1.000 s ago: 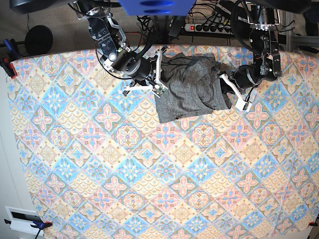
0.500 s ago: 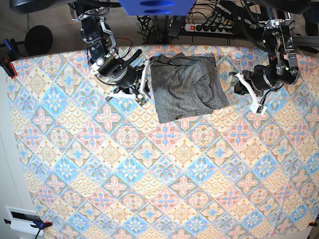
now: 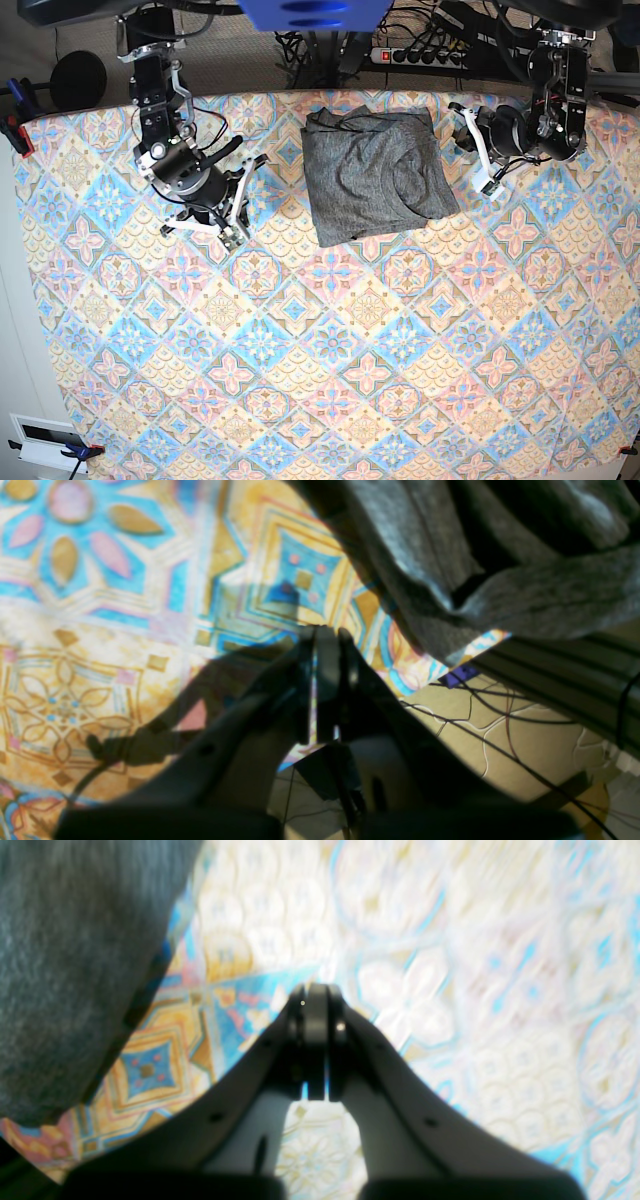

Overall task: Layout the t-shirt on the table in an organized manner, then fold the t-shirt properly
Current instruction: 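Lift both grippers off the grey bundle and move them to its sides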

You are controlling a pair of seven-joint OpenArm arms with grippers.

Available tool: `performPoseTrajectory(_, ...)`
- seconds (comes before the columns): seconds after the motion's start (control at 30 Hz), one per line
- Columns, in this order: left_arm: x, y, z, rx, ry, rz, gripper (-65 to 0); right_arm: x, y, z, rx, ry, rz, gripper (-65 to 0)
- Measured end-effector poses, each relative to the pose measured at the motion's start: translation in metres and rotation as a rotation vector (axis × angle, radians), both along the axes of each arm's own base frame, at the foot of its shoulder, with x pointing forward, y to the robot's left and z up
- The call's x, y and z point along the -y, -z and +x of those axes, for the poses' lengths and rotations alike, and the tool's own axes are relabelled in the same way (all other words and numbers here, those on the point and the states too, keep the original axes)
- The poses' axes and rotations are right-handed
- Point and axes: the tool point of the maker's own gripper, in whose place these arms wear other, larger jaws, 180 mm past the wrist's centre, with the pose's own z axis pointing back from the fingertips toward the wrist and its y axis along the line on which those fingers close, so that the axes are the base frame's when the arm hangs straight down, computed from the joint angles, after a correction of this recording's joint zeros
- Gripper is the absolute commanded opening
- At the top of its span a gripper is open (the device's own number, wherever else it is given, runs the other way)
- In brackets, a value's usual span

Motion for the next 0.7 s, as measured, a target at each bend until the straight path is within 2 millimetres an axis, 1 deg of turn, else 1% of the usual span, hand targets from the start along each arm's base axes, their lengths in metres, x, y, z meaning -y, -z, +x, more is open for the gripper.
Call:
performPoseTrajectory(0.07, -0.003, 0.0, 0.002, 0.004, -0.005, 0.011, -65.0, 0.006, 0.006, -0.006, -0.019, 0.003, -0.024, -65.0)
performPoseTrajectory(0.13, 0.004, -0.002, 0.007, 0.016, -0.009, -0.007, -65.0, 0.009, 0.012, -0.012, -0.044, -0.001, -0.041, -65.0)
performPoseTrajectory(0.2, 0.01, -0.004, 0.016, 0.041, -0.018, -0.024, -65.0, 0.009, 0.012, -0.014, -0.042, -0.005, -0.037, -65.0)
performPoseTrajectory(0.3, 0.005, 0.0, 0.022, 0.059, -0.029, 0.038, -65.0, 0.008, 0.025, -0.031, -0.087, -0.007, -0.035, -65.0)
performPoseTrajectory(0.33, 0.006, 0.003, 0.021, 0.055, -0.035, 0.056, -65.0, 0.005, 0.032, -0.041, -0.115, -0.023, -0.044, -65.0)
performPoseTrajectory(0.4, 0.011, 0.006, 0.022, 0.055, -0.042, 0.066, -65.0, -0.007, 0.043, -0.058, -0.161, -0.067, -0.044, -65.0)
performPoseTrajectory(0.5, 0.021, 0.007, 0.027, 0.074, -0.05, 0.047, -65.0, -0.019, 0.051, -0.068, -0.188, -0.117, -0.029, -65.0)
performPoseTrajectory(0.6, 0.015, 0.005, 0.033, 0.081, -0.052, 0.083, -65.0, -0.024, 0.064, -0.079, -0.227, -0.146, -0.052, -65.0)
performPoseTrajectory(0.7, 0.019, 0.001, 0.04, 0.104, -0.055, 0.059, -65.0, -0.037, 0.066, -0.087, -0.241, -0.191, -0.042, -65.0)
